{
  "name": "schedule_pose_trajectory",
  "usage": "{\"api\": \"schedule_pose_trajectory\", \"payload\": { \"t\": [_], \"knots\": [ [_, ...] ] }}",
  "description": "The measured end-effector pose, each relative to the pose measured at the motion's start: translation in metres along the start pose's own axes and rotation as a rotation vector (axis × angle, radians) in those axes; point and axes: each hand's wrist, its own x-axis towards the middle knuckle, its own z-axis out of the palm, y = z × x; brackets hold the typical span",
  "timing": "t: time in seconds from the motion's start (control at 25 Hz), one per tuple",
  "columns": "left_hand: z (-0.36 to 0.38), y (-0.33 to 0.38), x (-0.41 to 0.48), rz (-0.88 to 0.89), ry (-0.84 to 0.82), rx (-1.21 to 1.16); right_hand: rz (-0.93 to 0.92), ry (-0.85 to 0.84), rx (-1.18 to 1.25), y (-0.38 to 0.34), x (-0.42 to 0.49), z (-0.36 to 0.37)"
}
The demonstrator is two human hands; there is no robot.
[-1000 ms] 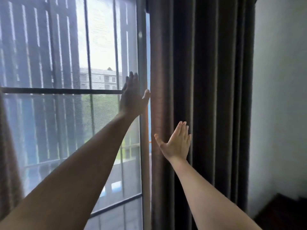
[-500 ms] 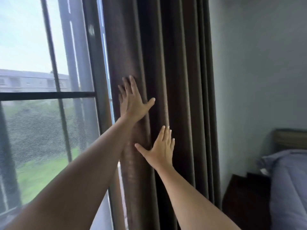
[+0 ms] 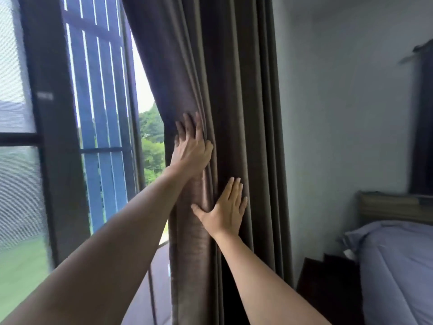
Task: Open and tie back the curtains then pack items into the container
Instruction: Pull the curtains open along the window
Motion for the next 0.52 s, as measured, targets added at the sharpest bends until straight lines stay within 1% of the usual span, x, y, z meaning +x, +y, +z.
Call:
{"api": "schedule_pose_trajectory", "payload": {
  "t": [0.28,0.52],
  "knots": [
    [0.063,0.029,0.066,0.033,0.041,0.002,-0.011,0.077,-0.038,0.057,0.088,0.005],
    [0.119,0.038,0.122,0.071,-0.017,-0.023,-0.023,0.146,-0.067,0.096,0.150,0.022]
  ]
}}
